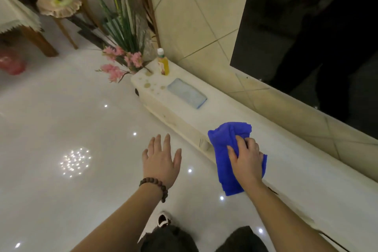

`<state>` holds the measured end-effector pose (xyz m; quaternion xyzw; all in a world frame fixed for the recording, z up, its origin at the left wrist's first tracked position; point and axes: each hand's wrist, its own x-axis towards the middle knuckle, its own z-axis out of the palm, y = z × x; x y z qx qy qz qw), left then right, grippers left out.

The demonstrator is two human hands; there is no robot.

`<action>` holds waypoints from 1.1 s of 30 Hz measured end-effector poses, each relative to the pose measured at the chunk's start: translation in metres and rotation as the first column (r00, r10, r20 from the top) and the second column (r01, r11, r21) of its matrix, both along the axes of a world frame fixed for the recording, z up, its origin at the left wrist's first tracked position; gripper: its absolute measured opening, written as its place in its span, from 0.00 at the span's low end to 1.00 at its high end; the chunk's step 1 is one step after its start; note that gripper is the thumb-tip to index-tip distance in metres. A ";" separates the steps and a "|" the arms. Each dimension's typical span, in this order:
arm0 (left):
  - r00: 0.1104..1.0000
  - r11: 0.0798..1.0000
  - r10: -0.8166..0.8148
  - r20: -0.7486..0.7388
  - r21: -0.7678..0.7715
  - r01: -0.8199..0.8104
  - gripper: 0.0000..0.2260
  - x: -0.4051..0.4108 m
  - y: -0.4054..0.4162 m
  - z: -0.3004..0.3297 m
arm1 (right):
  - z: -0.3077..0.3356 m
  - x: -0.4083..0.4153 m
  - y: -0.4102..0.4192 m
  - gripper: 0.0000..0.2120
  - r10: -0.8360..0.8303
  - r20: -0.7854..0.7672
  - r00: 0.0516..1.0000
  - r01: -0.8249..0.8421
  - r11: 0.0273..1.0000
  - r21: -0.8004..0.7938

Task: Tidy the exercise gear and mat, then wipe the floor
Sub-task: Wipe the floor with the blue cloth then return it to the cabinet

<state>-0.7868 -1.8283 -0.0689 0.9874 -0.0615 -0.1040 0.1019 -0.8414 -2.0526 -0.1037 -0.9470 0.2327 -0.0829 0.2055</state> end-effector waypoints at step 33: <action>0.334 0.173 -0.916 0.221 -0.533 0.828 0.14 0.321 -0.108 0.050 | 0.075 0.235 -0.043 0.10 0.209 0.288 0.935 -0.183 0.977 -0.113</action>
